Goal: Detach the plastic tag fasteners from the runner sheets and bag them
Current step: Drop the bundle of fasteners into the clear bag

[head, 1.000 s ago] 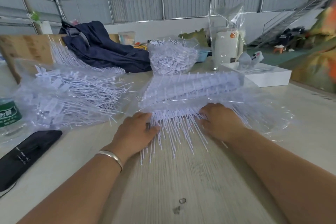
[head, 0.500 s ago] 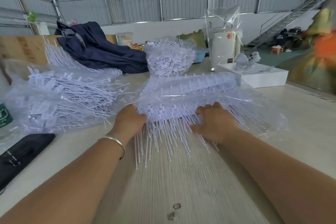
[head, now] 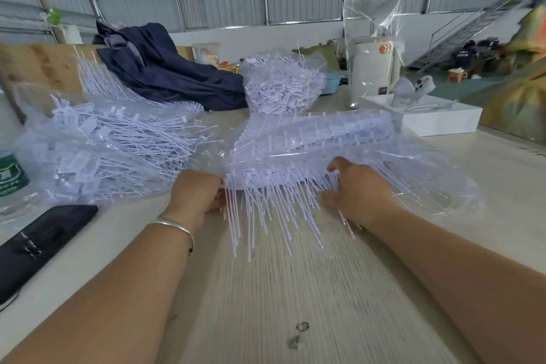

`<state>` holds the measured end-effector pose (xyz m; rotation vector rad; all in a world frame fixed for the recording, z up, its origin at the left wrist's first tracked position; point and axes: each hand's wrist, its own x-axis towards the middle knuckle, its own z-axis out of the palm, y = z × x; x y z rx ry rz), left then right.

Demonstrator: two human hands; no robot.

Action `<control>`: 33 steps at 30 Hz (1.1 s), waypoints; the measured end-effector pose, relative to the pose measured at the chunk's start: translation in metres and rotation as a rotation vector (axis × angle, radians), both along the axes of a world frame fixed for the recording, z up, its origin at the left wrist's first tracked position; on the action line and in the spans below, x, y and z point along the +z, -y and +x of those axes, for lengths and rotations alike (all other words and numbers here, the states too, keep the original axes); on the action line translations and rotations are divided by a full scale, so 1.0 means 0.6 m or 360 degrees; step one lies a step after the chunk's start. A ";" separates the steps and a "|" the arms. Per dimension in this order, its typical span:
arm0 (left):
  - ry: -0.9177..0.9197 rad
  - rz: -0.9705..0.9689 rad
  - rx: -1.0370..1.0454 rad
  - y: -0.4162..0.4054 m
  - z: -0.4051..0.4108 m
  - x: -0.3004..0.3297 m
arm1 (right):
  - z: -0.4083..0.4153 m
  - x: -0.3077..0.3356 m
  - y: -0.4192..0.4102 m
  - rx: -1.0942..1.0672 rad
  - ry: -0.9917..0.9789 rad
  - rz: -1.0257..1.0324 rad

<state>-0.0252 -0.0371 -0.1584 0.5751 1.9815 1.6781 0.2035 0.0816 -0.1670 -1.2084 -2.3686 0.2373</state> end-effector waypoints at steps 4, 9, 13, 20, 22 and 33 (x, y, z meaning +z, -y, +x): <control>0.0379 0.0238 -0.0153 0.013 0.006 0.004 | -0.004 0.003 0.007 0.0004 0.0114 0.0268; 0.0456 0.0327 -0.0273 0.020 0.019 0.014 | -0.013 -0.011 0.026 0.0572 0.0045 0.0130; 0.0418 0.0427 -0.0369 0.020 0.032 0.021 | -0.026 -0.024 0.037 0.0599 0.0391 -0.0025; 0.0103 0.0176 -0.0384 0.026 0.038 0.024 | -0.061 0.022 0.041 0.0509 0.0307 -0.0258; 0.0117 0.0064 -0.0521 0.029 0.038 0.030 | -0.067 0.031 0.031 0.0478 0.0312 -0.0291; -0.0035 -0.0505 -0.1631 0.076 0.051 0.066 | -0.101 0.038 -0.010 0.0486 0.0534 -0.0431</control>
